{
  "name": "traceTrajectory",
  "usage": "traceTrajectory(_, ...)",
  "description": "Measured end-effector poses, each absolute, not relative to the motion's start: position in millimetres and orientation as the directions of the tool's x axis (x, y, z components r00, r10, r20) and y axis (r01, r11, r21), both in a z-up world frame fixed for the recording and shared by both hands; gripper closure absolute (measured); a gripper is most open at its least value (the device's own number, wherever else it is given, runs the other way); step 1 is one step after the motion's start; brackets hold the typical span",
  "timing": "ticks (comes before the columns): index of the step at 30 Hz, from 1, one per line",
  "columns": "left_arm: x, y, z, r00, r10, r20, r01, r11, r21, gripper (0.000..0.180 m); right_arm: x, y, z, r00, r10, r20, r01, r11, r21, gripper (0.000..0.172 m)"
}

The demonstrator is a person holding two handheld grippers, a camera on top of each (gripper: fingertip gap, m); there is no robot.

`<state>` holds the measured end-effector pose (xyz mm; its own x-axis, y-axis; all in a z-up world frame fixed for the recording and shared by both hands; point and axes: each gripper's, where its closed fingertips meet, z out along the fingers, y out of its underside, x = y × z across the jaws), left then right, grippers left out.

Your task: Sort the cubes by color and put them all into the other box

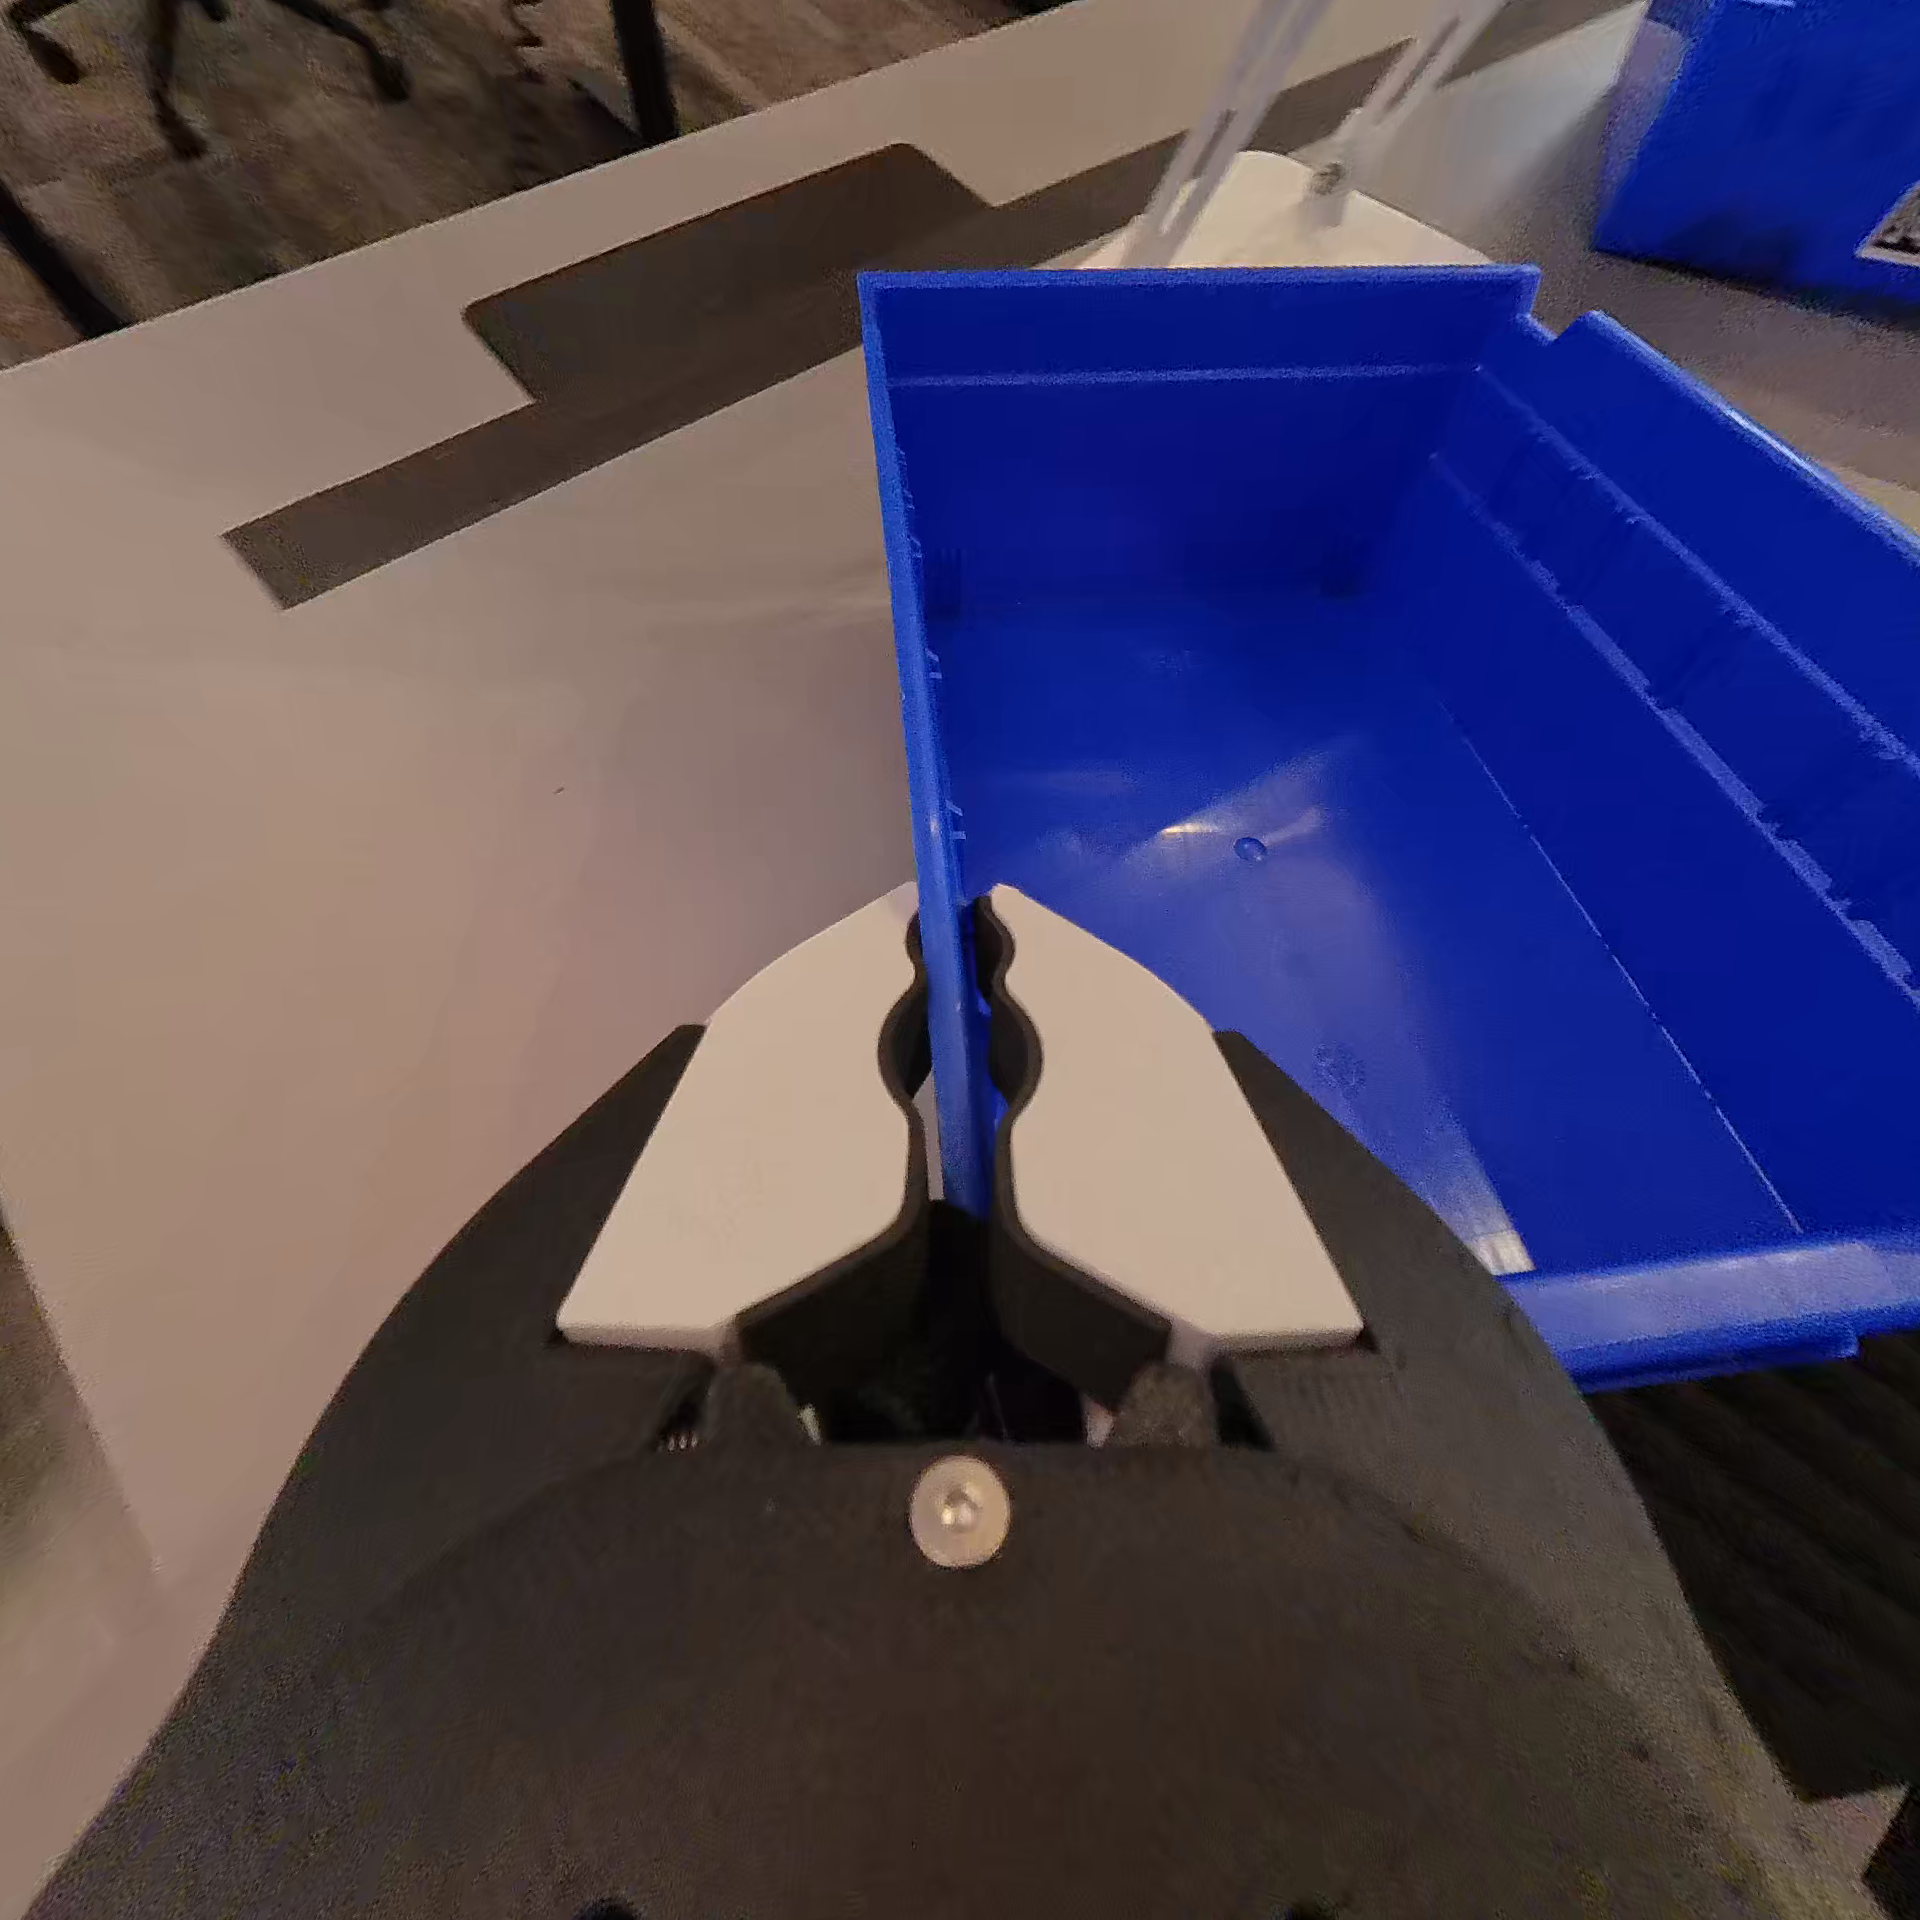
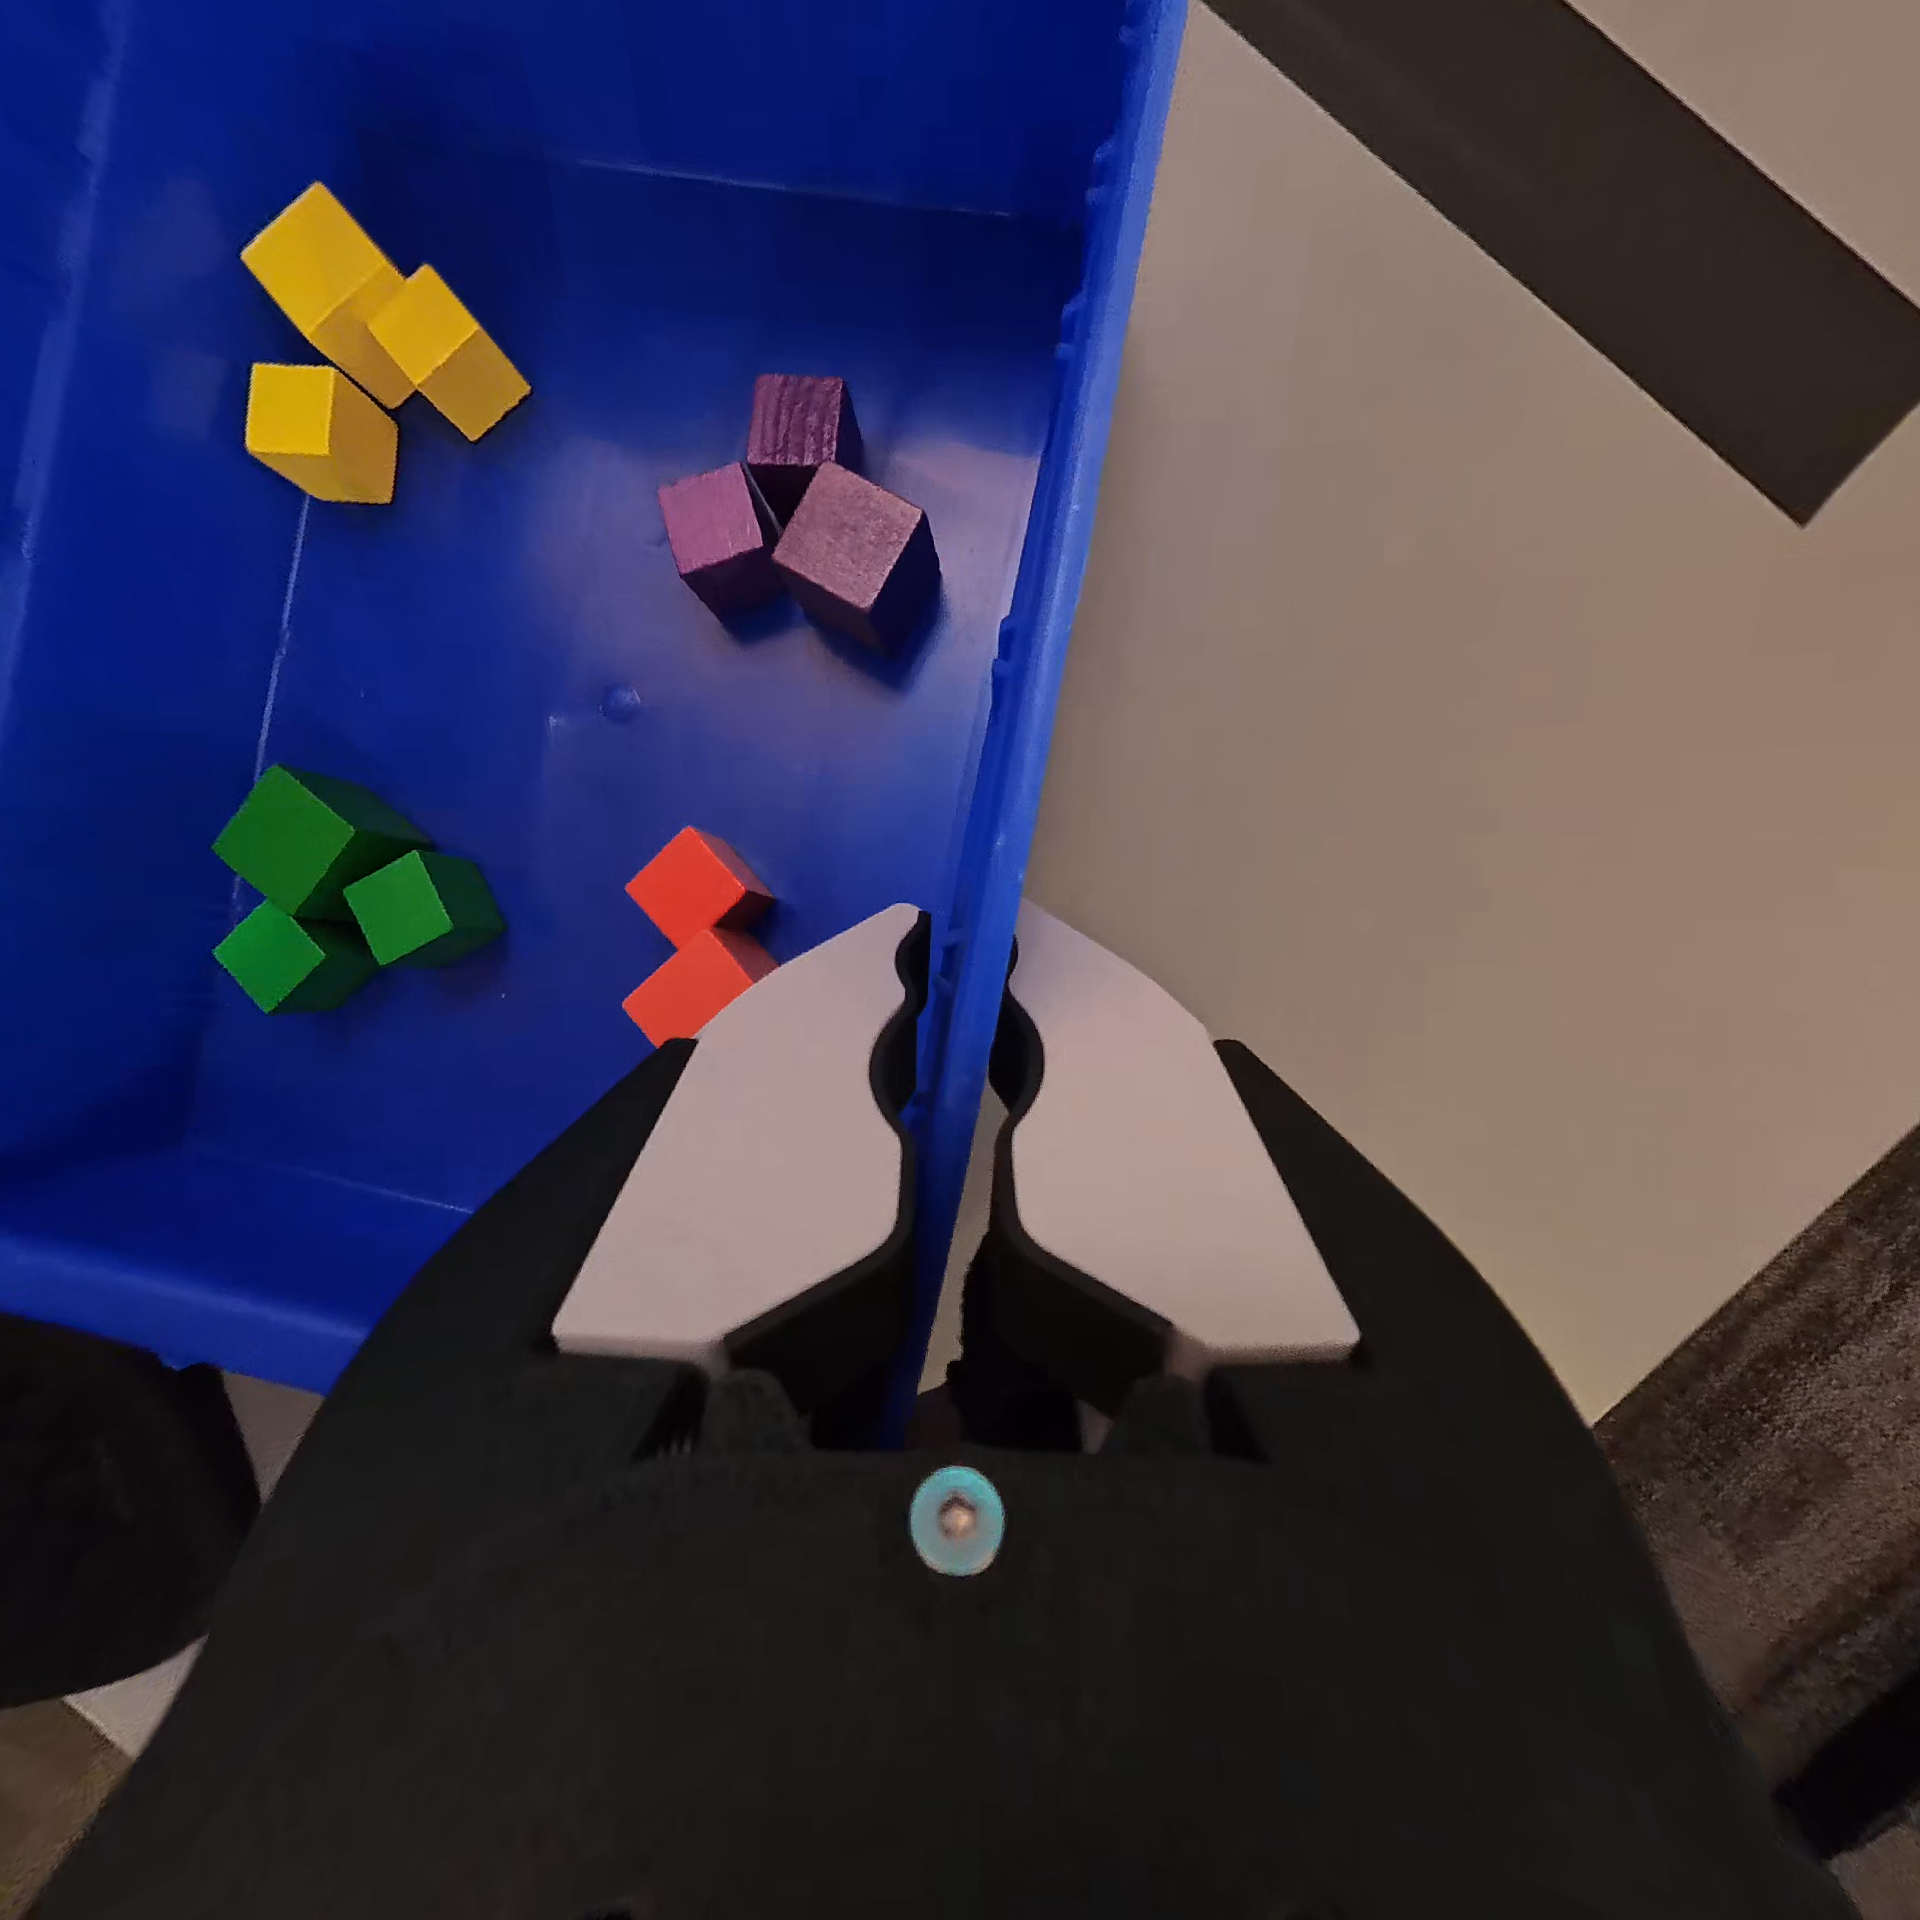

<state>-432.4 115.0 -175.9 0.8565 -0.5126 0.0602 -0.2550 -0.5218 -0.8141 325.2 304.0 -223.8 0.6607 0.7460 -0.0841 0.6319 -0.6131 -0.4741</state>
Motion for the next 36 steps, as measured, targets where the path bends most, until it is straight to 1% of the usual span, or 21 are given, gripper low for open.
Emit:
traceTrajectory(1, -426.0, 114.4, -175.4, 0.843, -0.535, 0.061, -0.269, -0.517, -0.813, 0.176, 324.6, 303.8, -223.6, 0.656, 0.750, -0.084, 0.637, -0.610, -0.471, 0.163)
traceTrajectory(7, -385.0, 109.4, -174.5, 0.747, -0.661, 0.075, -0.343, -0.479, -0.808, 0.176, 317.6, 301.5, -224.8, 0.591, 0.804, -0.072, 0.691, -0.550, -0.469, 0.163)
traceTrajectory(19, -306.1, 94.6, -174.5, 0.552, -0.830, 0.078, -0.453, -0.377, -0.808, 0.176, 288.0, 288.5, -225.5, 0.435, 0.897, -0.075, 0.780, -0.417, -0.466, 0.163)
traceTrajectory(29, -252.6, 80.0, -177.7, 0.367, -0.925, 0.094, -0.499, -0.281, -0.819, 0.175, 261.2, 287.2, -224.7, 0.324, 0.944, -0.058, 0.832, -0.314, -0.457, 0.163)
traceTrajectory(36, -217.0, 70.1, -180.7, 0.261, -0.959, 0.114, -0.510, -0.237, -0.827, 0.175, 236.6, 283.0, -228.3, 0.239, 0.969, -0.061, 0.853, -0.240, -0.463, 0.164)
